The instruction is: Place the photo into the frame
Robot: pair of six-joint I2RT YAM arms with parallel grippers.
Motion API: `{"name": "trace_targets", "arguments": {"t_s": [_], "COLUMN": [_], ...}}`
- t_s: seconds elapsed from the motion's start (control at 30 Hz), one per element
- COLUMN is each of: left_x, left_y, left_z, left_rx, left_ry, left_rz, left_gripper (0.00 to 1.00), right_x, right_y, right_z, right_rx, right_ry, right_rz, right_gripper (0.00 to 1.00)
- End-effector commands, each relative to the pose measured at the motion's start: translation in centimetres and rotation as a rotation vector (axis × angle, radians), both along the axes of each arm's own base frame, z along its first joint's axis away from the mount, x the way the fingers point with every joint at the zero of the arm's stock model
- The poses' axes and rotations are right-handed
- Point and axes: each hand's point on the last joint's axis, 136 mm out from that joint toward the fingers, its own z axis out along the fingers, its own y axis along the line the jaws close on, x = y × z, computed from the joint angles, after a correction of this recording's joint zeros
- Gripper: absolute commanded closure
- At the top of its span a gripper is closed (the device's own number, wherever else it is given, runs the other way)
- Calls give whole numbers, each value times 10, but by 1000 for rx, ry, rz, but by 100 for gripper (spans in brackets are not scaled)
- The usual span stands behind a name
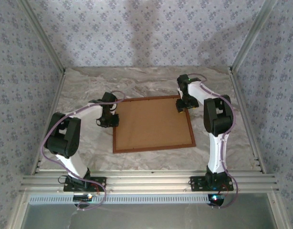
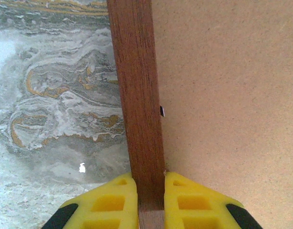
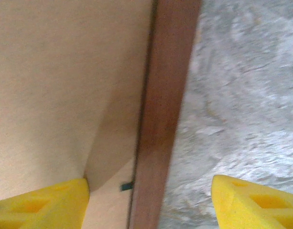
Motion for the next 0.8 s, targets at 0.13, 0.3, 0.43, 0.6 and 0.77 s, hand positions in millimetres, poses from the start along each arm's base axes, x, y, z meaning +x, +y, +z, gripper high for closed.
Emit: {"name": "trace_targets", "arguments": {"t_s": [0.13,0.3,0.43,0.6,0.77], "left_x": [-19,-18,-18,-17,-18], "left_y": [2,2,1,0,-1], "left_z": [-18,-18,-19,-18,-19], "left_rx": [54,56,52,45,42], "left_ry": [82,80,79,77,82], "left_rz": [-56,-56,-59,-60,-60], "left_gripper": [85,87,90,100,100], "right_x": [-9,-24,-44,-72,-103], "right_y": [-14,-36,-38,-43,-45], "right_z": [57,69,65,52,30], "right_rx": [86,54,66,63,62], "right_ry": [-105,-136,-126,-92,-34], "right_rz": [-86,-154,-177,-211,-243], "right_gripper": [30,31,31,31,32]}}
